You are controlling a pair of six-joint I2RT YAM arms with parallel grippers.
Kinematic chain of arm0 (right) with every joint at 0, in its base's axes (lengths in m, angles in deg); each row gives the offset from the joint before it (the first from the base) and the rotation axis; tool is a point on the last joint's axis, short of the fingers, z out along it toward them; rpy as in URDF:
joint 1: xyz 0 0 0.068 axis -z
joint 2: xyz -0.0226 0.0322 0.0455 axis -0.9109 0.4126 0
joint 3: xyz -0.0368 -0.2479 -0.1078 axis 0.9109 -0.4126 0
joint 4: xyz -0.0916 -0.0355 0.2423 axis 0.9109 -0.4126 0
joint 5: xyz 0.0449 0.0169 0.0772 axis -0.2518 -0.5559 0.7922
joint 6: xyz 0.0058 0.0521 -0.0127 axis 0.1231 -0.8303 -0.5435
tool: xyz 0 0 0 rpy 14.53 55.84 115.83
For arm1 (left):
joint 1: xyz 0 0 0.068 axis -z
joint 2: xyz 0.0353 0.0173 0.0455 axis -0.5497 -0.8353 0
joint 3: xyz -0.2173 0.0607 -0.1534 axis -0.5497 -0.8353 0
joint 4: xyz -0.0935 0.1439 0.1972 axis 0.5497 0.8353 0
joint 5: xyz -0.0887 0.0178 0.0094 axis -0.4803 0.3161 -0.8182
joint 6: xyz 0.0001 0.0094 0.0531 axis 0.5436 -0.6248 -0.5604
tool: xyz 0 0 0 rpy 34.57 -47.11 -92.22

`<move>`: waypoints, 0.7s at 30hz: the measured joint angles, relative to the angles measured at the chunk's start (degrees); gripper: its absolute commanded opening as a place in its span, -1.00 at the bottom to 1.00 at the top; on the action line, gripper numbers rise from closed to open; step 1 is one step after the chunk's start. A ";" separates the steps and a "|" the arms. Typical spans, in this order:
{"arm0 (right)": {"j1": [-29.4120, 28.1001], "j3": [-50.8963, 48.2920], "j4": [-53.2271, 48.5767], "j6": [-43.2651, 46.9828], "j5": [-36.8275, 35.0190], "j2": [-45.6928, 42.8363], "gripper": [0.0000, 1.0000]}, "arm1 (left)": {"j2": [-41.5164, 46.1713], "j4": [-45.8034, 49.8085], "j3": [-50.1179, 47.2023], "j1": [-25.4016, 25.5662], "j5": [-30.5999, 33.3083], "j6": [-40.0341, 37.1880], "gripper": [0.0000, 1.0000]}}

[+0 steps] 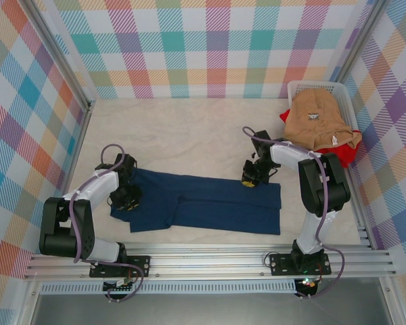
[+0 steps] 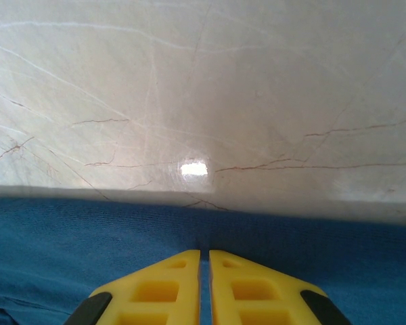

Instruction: Fold and stack the t-shirts

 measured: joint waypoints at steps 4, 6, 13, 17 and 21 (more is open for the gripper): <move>0.00 0.00 0.00 0.00 0.00 0.00 -0.76 | 0.00 -0.02 0.00 0.00 -0.33 -0.07 -0.97; 0.00 0.00 0.00 -0.02 0.00 0.00 -0.76 | 0.00 0.00 0.00 0.00 -0.37 -0.04 -1.00; 0.00 0.00 0.00 0.00 0.00 0.00 -0.77 | 0.57 0.72 0.92 0.00 0.24 0.44 -1.00; 0.00 0.00 0.00 0.00 0.00 0.00 -0.77 | 2.12 2.23 3.96 0.04 1.99 1.25 -1.00; 0.00 0.00 0.00 0.00 0.02 0.02 -0.78 | 2.49 3.06 6.49 0.04 3.28 1.70 -1.00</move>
